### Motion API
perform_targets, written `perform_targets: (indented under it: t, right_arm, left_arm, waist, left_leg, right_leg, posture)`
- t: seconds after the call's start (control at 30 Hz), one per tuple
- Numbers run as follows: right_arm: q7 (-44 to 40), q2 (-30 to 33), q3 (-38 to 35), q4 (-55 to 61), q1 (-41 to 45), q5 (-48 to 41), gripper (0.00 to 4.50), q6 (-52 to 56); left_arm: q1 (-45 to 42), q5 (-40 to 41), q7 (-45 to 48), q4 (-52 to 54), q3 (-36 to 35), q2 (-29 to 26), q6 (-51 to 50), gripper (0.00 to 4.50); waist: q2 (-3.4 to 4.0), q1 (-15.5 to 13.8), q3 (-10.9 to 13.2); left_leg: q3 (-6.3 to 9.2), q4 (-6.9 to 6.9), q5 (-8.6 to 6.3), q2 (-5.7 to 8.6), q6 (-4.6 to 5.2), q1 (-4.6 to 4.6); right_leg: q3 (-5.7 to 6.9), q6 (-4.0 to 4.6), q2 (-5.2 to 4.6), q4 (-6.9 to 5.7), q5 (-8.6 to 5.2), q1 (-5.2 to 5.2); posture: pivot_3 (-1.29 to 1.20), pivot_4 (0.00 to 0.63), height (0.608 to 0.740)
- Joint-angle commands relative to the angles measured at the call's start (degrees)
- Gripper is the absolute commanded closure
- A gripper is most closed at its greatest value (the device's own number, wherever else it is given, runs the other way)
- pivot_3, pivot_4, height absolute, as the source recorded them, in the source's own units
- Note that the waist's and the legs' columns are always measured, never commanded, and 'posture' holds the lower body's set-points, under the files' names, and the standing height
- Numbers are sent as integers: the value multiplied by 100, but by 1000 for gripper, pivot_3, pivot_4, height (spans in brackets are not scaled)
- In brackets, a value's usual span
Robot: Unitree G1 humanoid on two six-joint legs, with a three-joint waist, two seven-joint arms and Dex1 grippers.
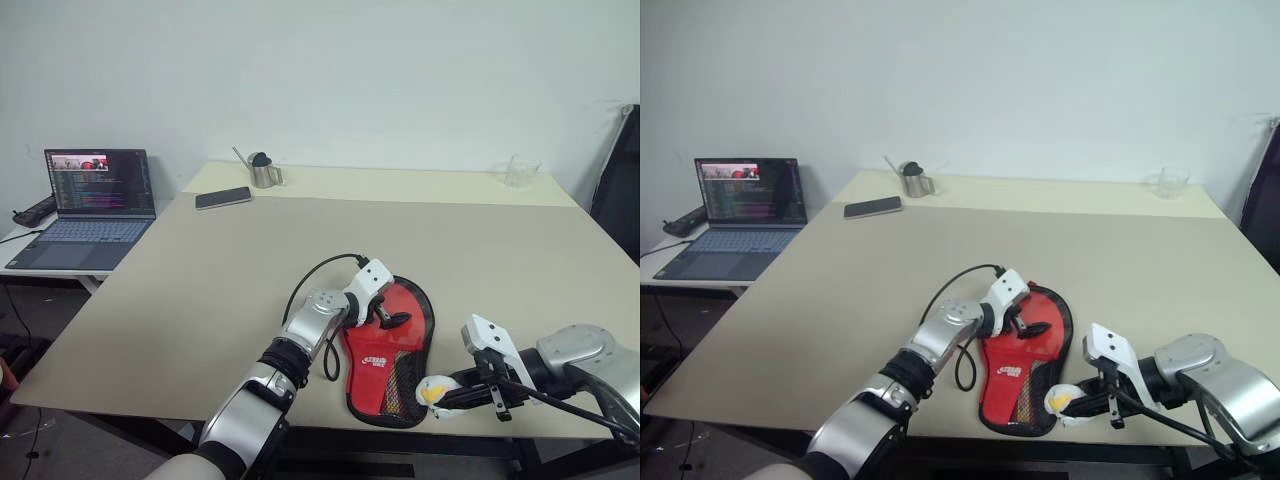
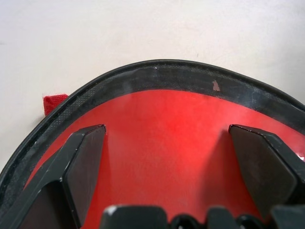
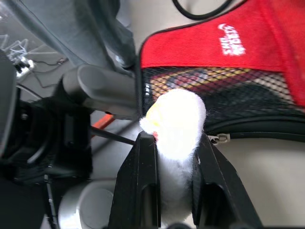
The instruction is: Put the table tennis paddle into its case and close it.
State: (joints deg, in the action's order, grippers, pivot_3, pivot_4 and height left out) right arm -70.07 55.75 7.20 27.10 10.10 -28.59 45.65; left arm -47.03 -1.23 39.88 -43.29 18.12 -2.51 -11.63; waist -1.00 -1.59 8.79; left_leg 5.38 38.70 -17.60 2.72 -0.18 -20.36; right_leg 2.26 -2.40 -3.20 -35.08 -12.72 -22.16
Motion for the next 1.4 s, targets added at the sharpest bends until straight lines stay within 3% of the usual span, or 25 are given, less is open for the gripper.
perform_targets:
  t: [0.03, 0.37, 0.83, 1.1, 1.4]
  right_arm:
    - [-236, 163, -176, 439, -215, -439, 4143, 25]
    - [-208, 267, -274, 889, -708, -882, 4143, 68]
    - [540, 298, -647, 1794, -806, -1836, 4144, 943]
    - [751, 128, -493, 1738, -366, -2140, 4146, 1263]
    - [1026, 19, -176, 1929, -668, -2323, 4152, 1387]
  left_arm:
    - [423, -599, 26, -789, 506, -102, -283, 0]
    - [427, -707, 163, -762, 525, -136, -304, 0]
    - [424, -771, 236, -812, 541, -138, -279, 0]
    - [393, -792, 267, -836, 521, -178, -277, 0]
    - [548, -854, 508, -592, 639, -355, -419, 0]
  waist:
    - [0, -1, -1]
    - [-2, 4, -14]
    - [2, 1, -31]
    - [2, 2, -32]
    - [9, 10, -59]
  left_leg:
    - [2, 0, -1, 0, -1, -1]
    - [5, -3, -12, -1, -2, -1]
    - [10, -5, -34, -1, -2, -4]
    - [10, -6, -36, -1, -1, -4]
    - [11, -12, -47, -4, 0, -1]
  right_leg:
    - [1, -1, 0, 1, -1, 1]
    - [3, -17, 1, 3, -12, 1]
    - [5, -24, 0, 6, -25, 1]
    - [7, -24, 1, 7, -27, 0]
    - [8, -23, 3, 7, -36, 0]
  posture:
    - [0, 150, 740]
    - [0, 150, 740]
    - [0, 150, 740]
    - [0, 150, 740]
    - [0, 150, 740]
